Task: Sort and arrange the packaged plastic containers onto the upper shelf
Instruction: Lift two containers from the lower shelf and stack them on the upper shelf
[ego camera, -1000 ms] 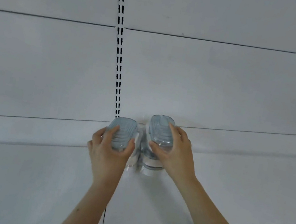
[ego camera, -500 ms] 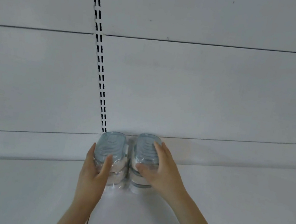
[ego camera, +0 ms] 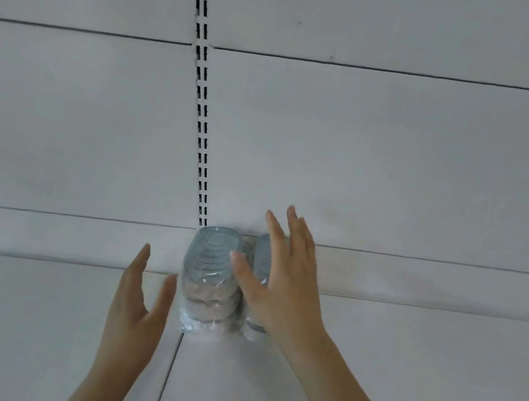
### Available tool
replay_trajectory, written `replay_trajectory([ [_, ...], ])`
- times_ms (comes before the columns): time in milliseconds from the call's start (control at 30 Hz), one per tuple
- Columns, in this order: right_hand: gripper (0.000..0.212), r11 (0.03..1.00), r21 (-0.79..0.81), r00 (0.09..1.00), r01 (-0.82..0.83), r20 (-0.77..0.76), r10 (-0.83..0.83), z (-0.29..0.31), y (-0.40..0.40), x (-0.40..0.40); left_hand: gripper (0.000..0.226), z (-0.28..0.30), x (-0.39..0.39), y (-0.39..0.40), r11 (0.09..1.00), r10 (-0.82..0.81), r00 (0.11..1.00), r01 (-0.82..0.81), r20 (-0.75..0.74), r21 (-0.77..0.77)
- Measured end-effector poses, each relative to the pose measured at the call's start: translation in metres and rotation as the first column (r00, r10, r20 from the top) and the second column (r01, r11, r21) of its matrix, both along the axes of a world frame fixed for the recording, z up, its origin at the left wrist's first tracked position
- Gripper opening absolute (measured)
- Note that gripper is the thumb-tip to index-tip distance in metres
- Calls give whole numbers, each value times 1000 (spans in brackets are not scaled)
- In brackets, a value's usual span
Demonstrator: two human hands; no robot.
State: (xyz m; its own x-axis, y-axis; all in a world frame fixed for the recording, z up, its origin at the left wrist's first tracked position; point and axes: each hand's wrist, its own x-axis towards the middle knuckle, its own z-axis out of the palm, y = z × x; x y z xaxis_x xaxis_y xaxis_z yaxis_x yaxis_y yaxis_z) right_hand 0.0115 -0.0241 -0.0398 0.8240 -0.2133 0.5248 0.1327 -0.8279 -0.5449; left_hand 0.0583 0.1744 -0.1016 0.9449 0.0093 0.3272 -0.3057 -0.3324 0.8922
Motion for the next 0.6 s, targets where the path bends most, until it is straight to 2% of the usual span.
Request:
replay_trajectory([
  [133, 73, 986, 16, 978, -165, 128, 162, 17, 55, 23, 70, -14, -24, 36, 976, 96, 991, -111, 88, 186],
  [367, 65, 921, -45, 899, -388, 204, 389, 8, 217, 24, 48, -51, -85, 159, 928, 191, 961, -243, 199, 284],
  [467, 63, 884, -94, 864, -457, 189, 467, -7, 296, 14, 42, -69, -116, 227, 912, 244, 955, -285, 167, 295],
  [600, 61, 850, -79, 839, -521, 138, 527, -35, 403, -5, 48, -109, -158, 325, 874, 292, 952, -307, 97, 377],
])
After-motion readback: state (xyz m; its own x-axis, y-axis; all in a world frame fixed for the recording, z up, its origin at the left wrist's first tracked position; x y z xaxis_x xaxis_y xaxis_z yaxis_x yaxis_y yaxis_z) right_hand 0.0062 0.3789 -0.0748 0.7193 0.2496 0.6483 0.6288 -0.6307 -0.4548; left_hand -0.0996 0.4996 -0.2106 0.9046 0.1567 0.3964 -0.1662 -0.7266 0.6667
